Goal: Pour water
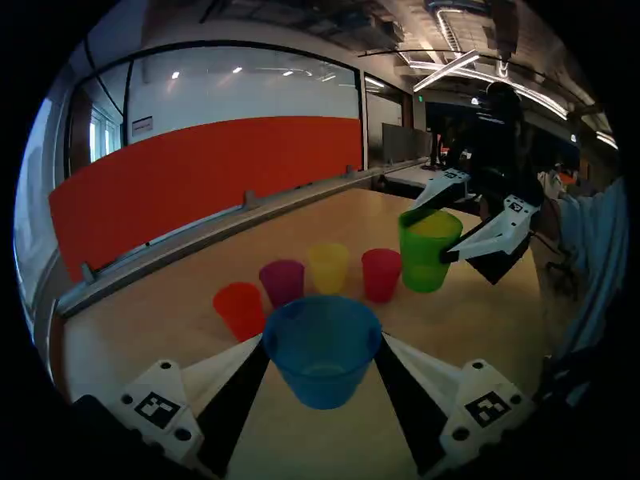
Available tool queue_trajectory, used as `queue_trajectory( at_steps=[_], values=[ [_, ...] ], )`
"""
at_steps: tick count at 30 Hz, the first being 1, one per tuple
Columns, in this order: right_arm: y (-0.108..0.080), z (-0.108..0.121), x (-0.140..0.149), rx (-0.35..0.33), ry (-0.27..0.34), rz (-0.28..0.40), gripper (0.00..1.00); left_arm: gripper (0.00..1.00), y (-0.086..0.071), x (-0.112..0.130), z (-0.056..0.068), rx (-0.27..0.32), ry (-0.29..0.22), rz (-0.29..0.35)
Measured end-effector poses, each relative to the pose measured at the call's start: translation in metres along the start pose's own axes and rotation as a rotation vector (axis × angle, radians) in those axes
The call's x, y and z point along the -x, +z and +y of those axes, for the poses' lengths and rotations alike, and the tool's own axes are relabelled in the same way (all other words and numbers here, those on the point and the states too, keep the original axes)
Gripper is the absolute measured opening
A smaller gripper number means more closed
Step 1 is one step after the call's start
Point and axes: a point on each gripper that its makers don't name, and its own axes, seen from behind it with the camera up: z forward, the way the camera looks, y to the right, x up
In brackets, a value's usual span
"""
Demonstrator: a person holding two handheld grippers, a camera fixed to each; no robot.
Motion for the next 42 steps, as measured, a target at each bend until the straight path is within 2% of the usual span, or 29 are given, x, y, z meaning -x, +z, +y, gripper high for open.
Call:
queue_trajectory(
  at_steps=[22, 42],
  values=[
    [0.018, -0.005, 0.06, -0.05, -0.036, -0.172, 0.93, 0.9, 0.018, 0.05, 0.012, 0.048, 0.02, -0.122],
    [0.026, -0.001, 0.082, -0.043, -0.032, -0.214, 0.93, 0.91, 0.034, 0.072, 0.009, 0.045, 0.024, -0.154]
  ],
)
